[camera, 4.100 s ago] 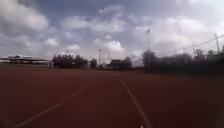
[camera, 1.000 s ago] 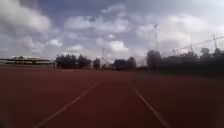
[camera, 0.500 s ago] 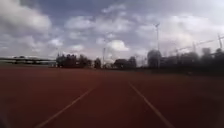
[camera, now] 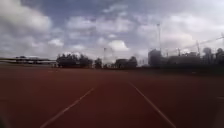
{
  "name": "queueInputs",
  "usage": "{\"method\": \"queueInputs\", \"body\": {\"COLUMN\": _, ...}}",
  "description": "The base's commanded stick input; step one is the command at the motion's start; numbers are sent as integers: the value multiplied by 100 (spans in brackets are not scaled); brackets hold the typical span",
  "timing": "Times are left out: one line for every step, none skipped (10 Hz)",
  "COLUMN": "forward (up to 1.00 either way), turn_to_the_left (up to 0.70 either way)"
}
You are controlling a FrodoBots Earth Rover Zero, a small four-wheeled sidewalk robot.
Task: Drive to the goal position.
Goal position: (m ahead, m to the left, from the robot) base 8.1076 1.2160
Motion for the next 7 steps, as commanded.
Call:
{"method": "queueInputs", "body": {"forward": 70, "turn_to_the_left": 0}}
{"method": "queueInputs", "body": {"forward": 70, "turn_to_the_left": 0}}
{"method": "queueInputs", "body": {"forward": 70, "turn_to_the_left": 0}}
{"method": "queueInputs", "body": {"forward": 70, "turn_to_the_left": 0}}
{"method": "queueInputs", "body": {"forward": 70, "turn_to_the_left": 0}}
{"method": "queueInputs", "body": {"forward": 70, "turn_to_the_left": 0}}
{"method": "queueInputs", "body": {"forward": 70, "turn_to_the_left": 0}}
